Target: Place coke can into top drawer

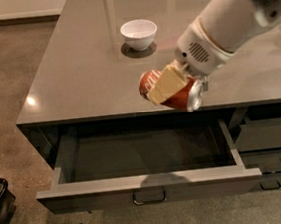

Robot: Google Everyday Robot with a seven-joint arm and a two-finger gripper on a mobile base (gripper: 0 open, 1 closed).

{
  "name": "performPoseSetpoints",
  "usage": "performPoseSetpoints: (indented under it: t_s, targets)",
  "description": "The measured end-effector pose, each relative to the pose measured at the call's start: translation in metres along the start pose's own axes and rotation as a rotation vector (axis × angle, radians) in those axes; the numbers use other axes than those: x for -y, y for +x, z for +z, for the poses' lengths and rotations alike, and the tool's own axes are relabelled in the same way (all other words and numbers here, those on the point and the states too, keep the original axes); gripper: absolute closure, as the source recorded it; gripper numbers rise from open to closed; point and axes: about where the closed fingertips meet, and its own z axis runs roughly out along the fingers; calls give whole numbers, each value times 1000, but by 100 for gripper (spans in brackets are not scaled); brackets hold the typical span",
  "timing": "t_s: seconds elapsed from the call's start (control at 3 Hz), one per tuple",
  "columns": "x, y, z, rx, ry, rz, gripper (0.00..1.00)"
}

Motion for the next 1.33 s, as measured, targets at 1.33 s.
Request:
performPoseSetpoints:
  t_s: [1.33]
  targets:
    - [-26,67,63,129,-85,79,100]
